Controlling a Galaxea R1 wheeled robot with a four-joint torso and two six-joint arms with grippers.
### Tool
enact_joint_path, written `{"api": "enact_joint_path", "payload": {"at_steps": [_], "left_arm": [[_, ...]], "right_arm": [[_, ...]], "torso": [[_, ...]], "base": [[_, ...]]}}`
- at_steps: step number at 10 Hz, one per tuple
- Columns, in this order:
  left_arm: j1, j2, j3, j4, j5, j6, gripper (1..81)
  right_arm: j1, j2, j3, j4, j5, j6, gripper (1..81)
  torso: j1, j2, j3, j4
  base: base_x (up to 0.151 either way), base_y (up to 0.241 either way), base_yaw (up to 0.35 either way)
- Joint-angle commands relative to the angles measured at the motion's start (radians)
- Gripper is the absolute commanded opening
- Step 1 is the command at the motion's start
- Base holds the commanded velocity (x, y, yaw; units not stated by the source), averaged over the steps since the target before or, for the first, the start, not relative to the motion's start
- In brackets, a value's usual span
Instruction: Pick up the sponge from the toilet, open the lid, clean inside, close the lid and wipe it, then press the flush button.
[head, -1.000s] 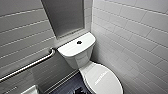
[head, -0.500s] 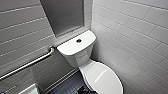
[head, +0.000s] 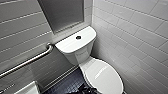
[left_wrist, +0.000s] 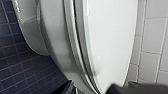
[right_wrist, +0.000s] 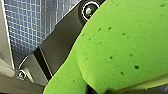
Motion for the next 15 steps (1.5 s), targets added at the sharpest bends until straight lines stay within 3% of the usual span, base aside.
{"api": "enact_joint_path", "payload": {"at_steps": [1,3,5,6,8,15], "left_arm": [[-0.086,0.028,-0.015,-0.008,0.027,-0.041,81.1],[-0.09,0.042,-0.043,-0.005,0.001,-0.067,81.1],[-0.112,0.039,-0.01,-0.005,0.001,-0.067,81.1],[-0.115,0.037,-0.001,-0.005,-0.001,-0.067,81.1],[-0.116,0.041,-0.003,-0.004,0.001,-0.067,81.1],[-0.135,0.073,-0.006,0.009,0.001,-0.066,81.1]], "right_arm": [[-0.013,-0.012,-0.012,-0.025,-0.052,0.01,1.0],[-0.008,-0.005,-0.017,-0.024,-0.052,0.012,1.0],[-0.001,-0.002,-0.017,-0.025,-0.052,0.012,1.0],[-0.001,-0.001,-0.017,-0.025,-0.054,0.012,1.0],[-0.001,-0.001,-0.018,-0.025,-0.054,0.01,1.0],[0.004,0.007,-0.028,-0.024,-0.062,0.012,1.0]], "torso": [[0.0,0.0,0.0,0.0],[0.0,0.0,0.0,0.0],[0.0,0.0,-0.044,0.0],[0.0,0.0,-0.013,0.0],[0.0,0.0,-0.033,0.0],[0.0,0.001,-0.035,0.0]], "base": [[0.0,0.0,0.0],[0.0,0.0,0.0],[0.0,0.0,0.0],[0.0,0.0,0.0],[0.0,0.0,0.0],[0.0,0.0,0.0]]}}
